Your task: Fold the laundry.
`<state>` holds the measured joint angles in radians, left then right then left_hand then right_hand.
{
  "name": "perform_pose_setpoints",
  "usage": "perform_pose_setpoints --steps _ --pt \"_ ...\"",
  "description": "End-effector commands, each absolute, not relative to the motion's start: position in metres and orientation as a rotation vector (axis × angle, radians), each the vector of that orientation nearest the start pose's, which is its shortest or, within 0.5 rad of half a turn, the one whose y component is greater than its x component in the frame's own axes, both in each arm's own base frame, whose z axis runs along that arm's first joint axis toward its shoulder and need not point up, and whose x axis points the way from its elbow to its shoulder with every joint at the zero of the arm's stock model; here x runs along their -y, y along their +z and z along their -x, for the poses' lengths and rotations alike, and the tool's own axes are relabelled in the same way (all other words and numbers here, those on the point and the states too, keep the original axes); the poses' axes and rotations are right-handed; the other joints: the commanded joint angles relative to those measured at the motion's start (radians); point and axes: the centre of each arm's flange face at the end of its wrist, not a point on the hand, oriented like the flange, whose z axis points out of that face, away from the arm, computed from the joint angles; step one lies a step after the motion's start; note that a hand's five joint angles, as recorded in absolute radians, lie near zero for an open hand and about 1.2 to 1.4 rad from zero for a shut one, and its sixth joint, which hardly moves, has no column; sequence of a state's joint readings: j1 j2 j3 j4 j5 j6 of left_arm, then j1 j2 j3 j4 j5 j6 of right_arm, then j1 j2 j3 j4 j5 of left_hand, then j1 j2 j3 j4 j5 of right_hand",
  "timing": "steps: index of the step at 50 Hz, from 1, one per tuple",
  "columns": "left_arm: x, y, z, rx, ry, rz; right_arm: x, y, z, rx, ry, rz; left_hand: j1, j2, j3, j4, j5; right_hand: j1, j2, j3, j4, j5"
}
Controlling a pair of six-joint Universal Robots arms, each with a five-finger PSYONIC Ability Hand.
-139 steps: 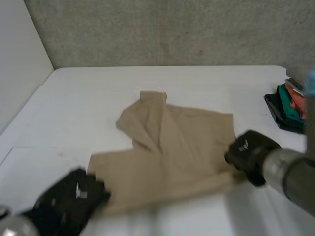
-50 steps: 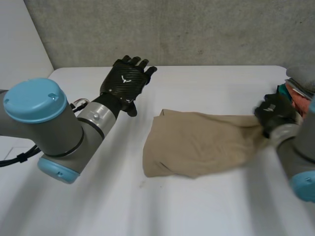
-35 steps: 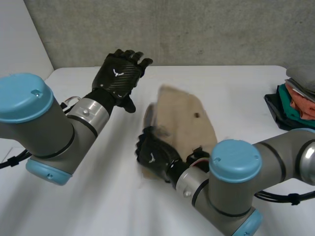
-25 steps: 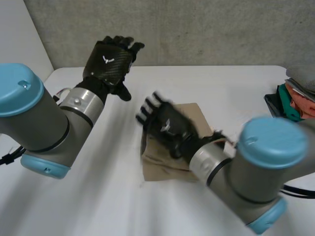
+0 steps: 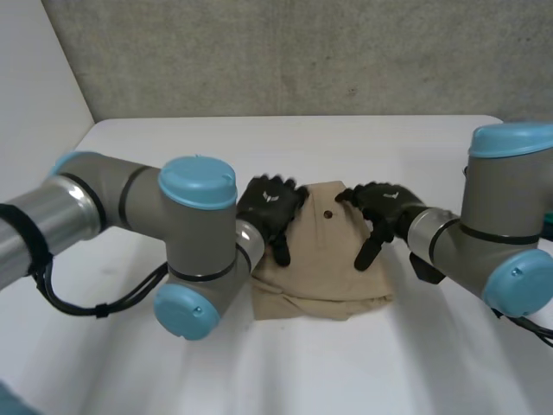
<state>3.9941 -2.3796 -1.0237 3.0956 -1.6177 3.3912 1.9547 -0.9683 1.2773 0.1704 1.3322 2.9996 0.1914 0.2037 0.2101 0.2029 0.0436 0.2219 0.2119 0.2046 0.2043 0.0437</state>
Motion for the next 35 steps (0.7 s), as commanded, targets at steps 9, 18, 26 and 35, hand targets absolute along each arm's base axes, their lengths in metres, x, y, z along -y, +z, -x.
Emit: perform_pose_setpoints --steps 9,18,26,35 --pt "0.245 0.163 0.363 -2.509 -1.720 -1.238 0.310 0.163 -0.275 -2.438 -1.519 1.042 0.063 0.051 0.044 0.052 0.036 -0.047 -0.037 -0.030 -0.030 -0.044" --pt "0.235 0.263 0.366 -2.317 -2.231 -1.278 0.268 0.229 -0.286 -2.170 -1.903 1.179 -0.007 -0.019 -0.026 -0.019 -0.034 -0.047 -0.037 -0.030 -0.030 -0.044" --pt "0.234 0.304 0.357 -2.228 -2.488 -1.318 0.202 0.187 -0.303 -2.080 -1.796 1.313 -0.016 -0.028 -0.035 -0.028 -0.043 -0.047 -0.037 -0.030 -0.030 -0.044" --pt "0.208 0.300 0.359 -2.390 -2.456 -1.886 0.185 0.134 -0.303 -2.063 -1.887 1.255 0.010 -0.002 -0.008 -0.001 -0.016 -0.047 -0.037 -0.030 -0.030 -0.044"
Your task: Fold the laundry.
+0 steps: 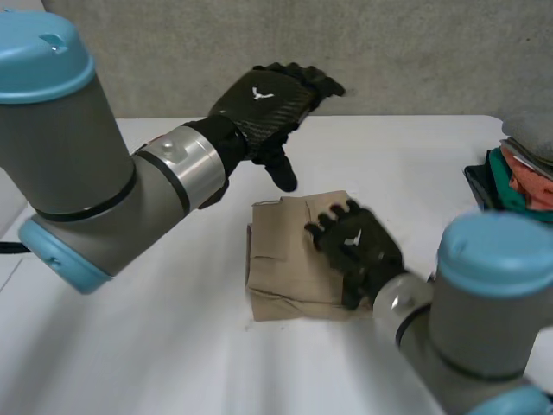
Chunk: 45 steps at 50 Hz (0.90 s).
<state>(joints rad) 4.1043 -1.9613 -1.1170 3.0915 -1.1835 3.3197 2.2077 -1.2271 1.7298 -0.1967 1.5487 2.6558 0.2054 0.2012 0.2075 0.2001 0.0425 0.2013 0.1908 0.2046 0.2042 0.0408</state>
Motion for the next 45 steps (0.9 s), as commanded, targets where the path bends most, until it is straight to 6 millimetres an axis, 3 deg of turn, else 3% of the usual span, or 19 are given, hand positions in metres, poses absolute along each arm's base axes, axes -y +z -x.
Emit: perform_pose_setpoints --steps 1,10,20,21,23,25,29,37,39,44,45 --pt "0.206 0.299 0.359 1.442 1.476 1.152 0.187 0.131 -0.303 -2.058 -1.911 1.241 -0.004 0.001 -0.006 0.002 -0.015 -0.027 -0.016 -0.030 -0.030 -0.041" --pt "0.203 0.299 0.358 1.445 1.464 1.153 0.218 0.113 -0.317 -1.964 -2.126 1.108 -0.001 0.004 -0.003 0.005 -0.012 -0.027 -0.016 -0.030 -0.030 -0.041" --pt "0.201 0.302 0.357 1.443 1.466 1.149 0.235 0.102 -0.327 -1.965 -2.137 1.106 -0.001 0.004 -0.003 0.005 -0.012 -0.027 -0.016 -0.030 -0.030 -0.041" --pt "0.200 0.302 0.357 1.443 1.463 1.150 0.235 0.103 -0.327 -1.961 -2.138 1.103 -0.001 0.004 -0.003 0.005 -0.012 0.111 0.121 0.108 0.108 0.097" --pt "0.199 0.303 0.356 1.439 1.467 1.150 0.236 0.109 -0.331 -1.921 -2.147 1.099 -0.004 0.001 -0.006 0.002 -0.015 1.063 1.073 1.059 1.060 1.049" --pt "0.198 0.305 0.356 1.432 1.475 1.150 0.239 0.114 -0.334 -1.898 -2.162 1.090 -0.004 0.001 -0.006 0.002 -0.015 1.195 1.205 1.192 1.192 1.181" --pt "0.196 0.311 0.355 1.417 1.491 1.152 0.258 0.140 -0.339 -1.818 -2.250 1.032 -0.004 0.001 -0.006 0.002 -0.015 1.195 1.205 1.192 1.192 1.181" --pt "0.187 0.345 0.345 1.334 1.591 1.146 0.321 0.235 -0.321 -1.639 -2.485 0.897 -0.004 0.001 -0.006 0.002 -0.015 1.195 1.205 1.192 1.192 1.181" --pt "0.186 0.352 0.343 1.317 1.617 1.142 0.334 0.251 -0.316 -1.606 -2.518 0.885 -0.004 0.001 -0.006 0.002 -0.015 1.195 1.205 1.192 1.192 1.181" --pt "0.186 0.370 0.339 1.288 1.710 1.106 0.377 0.301 -0.281 -1.539 -2.633 0.758 -0.004 0.001 -0.006 0.002 -0.015 1.195 1.205 1.192 1.192 1.181" --pt "0.187 0.373 0.338 1.283 1.728 1.092 0.390 0.321 -0.262 -1.526 -2.670 0.698 -0.007 -0.002 -0.009 -0.001 -0.018 1.195 1.205 1.192 1.192 1.181"
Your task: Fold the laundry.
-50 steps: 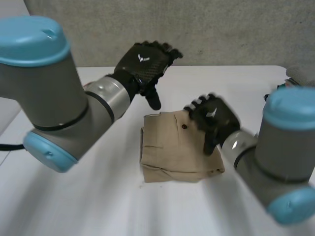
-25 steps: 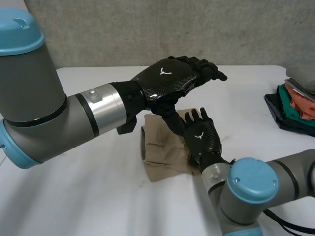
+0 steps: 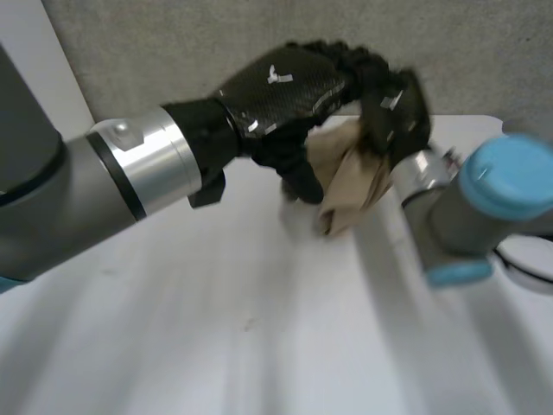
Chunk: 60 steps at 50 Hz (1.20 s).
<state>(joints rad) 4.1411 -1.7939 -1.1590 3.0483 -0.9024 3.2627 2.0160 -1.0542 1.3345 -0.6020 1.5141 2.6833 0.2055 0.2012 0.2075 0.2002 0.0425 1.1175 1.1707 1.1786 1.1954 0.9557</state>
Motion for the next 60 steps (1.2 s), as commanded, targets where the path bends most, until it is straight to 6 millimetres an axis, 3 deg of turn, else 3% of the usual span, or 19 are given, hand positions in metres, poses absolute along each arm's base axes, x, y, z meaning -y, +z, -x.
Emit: perform_pose_setpoints --steps 1,2,3,6,7,10,11,14,15,17,18,24,28,35,40,46,49,52,60 --pt "0.187 0.375 0.338 1.280 1.736 1.086 0.395 0.329 -0.254 -1.523 -2.681 0.675 -0.007 -0.002 -0.009 -0.001 -0.018 0.279 0.226 0.218 0.201 0.266" --pt "0.187 0.376 0.338 1.276 1.740 1.082 0.401 0.337 -0.244 -1.522 -2.692 0.655 -0.007 -0.002 -0.009 -0.001 -0.018 0.279 0.226 0.218 0.201 0.266" --pt "0.187 0.377 0.338 1.274 1.744 1.076 0.413 0.352 -0.221 -1.522 -2.717 0.622 -0.007 -0.002 -0.009 -0.001 -0.018 0.279 0.226 0.218 0.201 0.266" --pt "0.187 0.379 0.337 1.269 1.742 1.062 0.429 0.369 -0.187 -1.522 -2.735 0.608 -0.007 -0.002 -0.009 -0.001 -0.018 0.279 0.226 0.218 0.201 0.266" --pt "0.187 0.378 0.337 1.273 1.739 1.058 0.438 0.377 -0.162 -1.527 -2.743 0.612 -0.007 -0.002 -0.009 -0.001 -0.018 0.279 0.226 0.218 0.201 0.266" --pt "0.188 0.377 0.337 1.277 1.735 1.054 0.452 0.379 -0.128 -1.548 -2.737 0.630 -0.007 -0.002 -0.009 -0.001 -0.018 0.279 0.226 0.218 0.201 0.266" --pt "0.188 0.375 0.337 1.281 1.729 1.053 0.462 0.370 -0.107 -1.579 -2.708 0.643 -0.007 -0.002 -0.009 -0.001 -0.018 0.279 0.226 0.218 0.201 0.266" --pt "0.187 0.373 0.338 1.284 1.721 1.055 0.481 0.344 -0.078 -1.648 -2.645 0.649 -0.007 -0.002 -0.009 -0.001 -0.018 0.279 0.226 0.218 0.201 0.266" --pt "0.187 0.371 0.339 1.291 1.714 1.056 0.493 0.323 -0.057 -1.697 -2.599 0.644 -0.007 -0.002 -0.009 -0.001 -0.018 0.279 0.226 0.218 0.201 0.266" --pt "0.189 0.366 0.339 1.306 1.704 1.056 0.500 0.304 -0.037 -1.740 -2.566 0.648 -0.007 -0.002 -0.009 -0.001 -0.018 0.279 0.226 0.218 0.201 0.266" --pt "0.189 0.362 0.339 1.317 1.691 1.056 0.507 0.283 -0.018 -1.790 -2.522 0.655 -0.007 -0.002 -0.009 -0.001 -0.018 0.279 0.226 0.218 0.201 0.266" --pt "0.193 0.345 0.345 1.350 1.652 1.060 0.516 0.176 0.022 -1.955 -2.273 0.681 -0.004 0.001 -0.006 0.002 -0.015 0.279 0.226 0.218 0.201 0.266" --pt "0.195 0.339 0.346 1.367 1.636 1.061 0.511 0.146 0.035 -2.040 -2.241 0.720 -0.004 0.001 -0.006 0.002 -0.015 0.279 0.226 0.218 0.201 0.266" --pt "0.196 0.339 0.347 1.364 1.638 1.061 0.503 0.142 0.038 -2.074 -2.225 0.732 -0.004 0.001 -0.006 0.002 -0.015 0.279 0.226 0.218 0.201 0.266" --pt "0.194 0.345 0.348 1.345 1.650 1.062 0.499 0.172 0.034 -2.057 -2.268 0.718 -0.004 0.001 -0.006 0.002 -0.015 0.279 0.226 0.218 0.201 0.266" --pt "0.189 0.349 0.349 1.324 1.654 1.067 0.488 0.215 0.034 -2.067 -2.332 0.568 -0.004 0.001 -0.006 0.002 -0.015 0.279 0.226 0.218 0.201 0.266" --pt "0.185 0.350 0.351 1.313 1.647 1.074 0.480 0.252 0.042 -2.075 -2.474 0.461 -0.004 0.001 -0.006 0.002 -0.015 0.279 0.226 0.218 0.201 0.266" --pt "0.182 0.350 0.353 1.308 1.642 1.078 0.479 0.265 0.046 -2.096 -2.544 0.408 -0.004 0.001 -0.006 0.002 -0.015 0.279 0.226 0.218 0.201 0.266" --pt "0.181 0.343 0.355 1.323 1.618 1.080 0.478 0.224 0.042 -2.191 -2.412 0.393 -0.004 0.001 -0.006 0.002 -0.015 0.279 0.226 0.218 0.201 0.266"
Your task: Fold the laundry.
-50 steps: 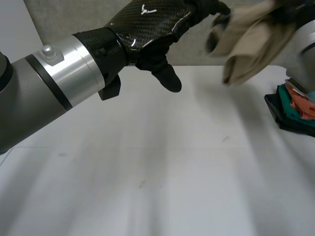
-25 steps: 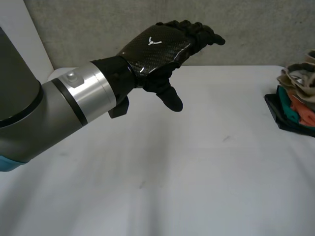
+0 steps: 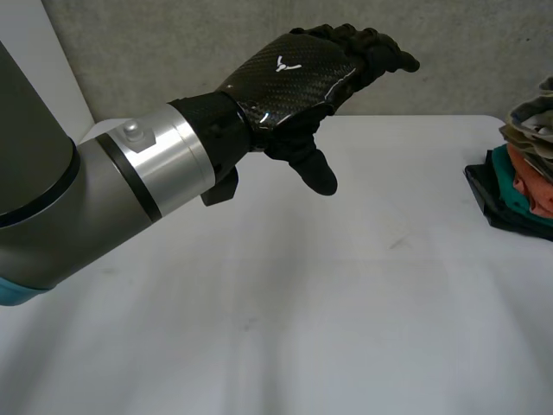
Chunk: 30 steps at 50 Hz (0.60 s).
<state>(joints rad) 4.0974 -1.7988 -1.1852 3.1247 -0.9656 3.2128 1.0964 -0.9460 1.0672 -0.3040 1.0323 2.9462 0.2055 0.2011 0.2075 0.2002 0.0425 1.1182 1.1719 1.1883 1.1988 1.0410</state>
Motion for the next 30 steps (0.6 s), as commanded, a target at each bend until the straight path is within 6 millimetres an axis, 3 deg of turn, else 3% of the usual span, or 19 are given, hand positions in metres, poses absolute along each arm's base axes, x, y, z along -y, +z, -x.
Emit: perform_pose_setpoints --steps 1,3,4,6,10,15,20,22,25,28,29,30 --pt "0.180 0.343 0.355 1.322 1.617 1.080 0.475 0.218 0.039 -2.204 -2.389 0.428 -0.004 0.001 -0.006 0.002 -0.015 -0.276 -0.330 -0.346 -0.357 -0.373" --pt "0.178 0.343 0.357 1.317 1.610 1.084 0.473 0.214 0.038 -2.218 -2.378 0.449 -0.004 0.001 -0.006 0.002 -0.015 -0.837 -0.891 -0.907 -0.918 -0.934" --pt "0.178 0.343 0.357 1.317 1.610 1.084 0.472 0.214 0.038 -2.219 -2.373 0.448 -0.004 0.001 -0.006 0.002 -0.015 -0.944 -0.997 -1.014 -1.024 -1.041" --pt "0.177 0.344 0.357 1.312 1.610 1.086 0.470 0.218 0.039 -2.217 -2.382 0.448 -0.004 0.001 -0.006 0.002 -0.015 -0.944 -0.997 -1.014 -1.024 -1.041" --pt "0.176 0.346 0.357 1.306 1.615 1.085 0.458 0.246 0.037 -2.199 -2.426 0.453 -0.007 -0.002 -0.009 -0.001 -0.018 -0.944 -0.997 -1.014 -1.024 -1.041" --pt "0.173 0.346 0.357 1.303 1.610 1.087 0.431 0.272 0.046 -2.320 -2.353 0.358 -0.010 -0.005 -0.012 -0.004 -0.021 -0.944 -0.997 -1.014 -1.024 -1.041" --pt "0.169 0.349 0.356 1.303 1.595 1.068 0.410 0.296 0.100 -2.601 -2.325 0.106 -0.010 -0.005 -0.012 -0.004 -0.021 -0.944 -0.997 -1.014 -1.024 -1.041" --pt "0.168 0.353 0.355 1.295 1.598 1.057 0.408 0.305 0.109 -2.700 -2.369 0.134 -0.010 -0.005 -0.012 -0.004 -0.021 -0.944 -0.997 -1.014 -1.024 -1.041" --pt "0.168 0.368 0.352 1.262 1.621 1.028 0.409 0.341 0.121 -2.818 -2.596 0.227 -0.007 -0.002 -0.009 -0.001 -0.018 -0.944 -0.997 -1.014 -1.024 -1.041" --pt "0.167 0.394 0.350 1.189 1.678 0.984 0.418 0.376 0.103 -2.711 -2.857 0.203 -0.004 0.001 -0.006 0.002 -0.015 -0.944 -0.997 -1.014 -1.024 -1.041" --pt "0.169 0.402 0.349 1.176 1.698 0.964 0.422 0.384 0.089 -2.626 -2.916 0.214 -0.004 0.001 -0.006 0.002 -0.015 -0.944 -0.997 -1.014 -1.024 -1.041" --pt "0.171 0.418 0.345 1.155 1.746 0.909 0.428 0.398 0.058 -2.423 -3.016 0.253 -0.004 0.001 -0.006 0.002 -0.015 -0.944 -0.997 -1.014 -1.024 -1.041"
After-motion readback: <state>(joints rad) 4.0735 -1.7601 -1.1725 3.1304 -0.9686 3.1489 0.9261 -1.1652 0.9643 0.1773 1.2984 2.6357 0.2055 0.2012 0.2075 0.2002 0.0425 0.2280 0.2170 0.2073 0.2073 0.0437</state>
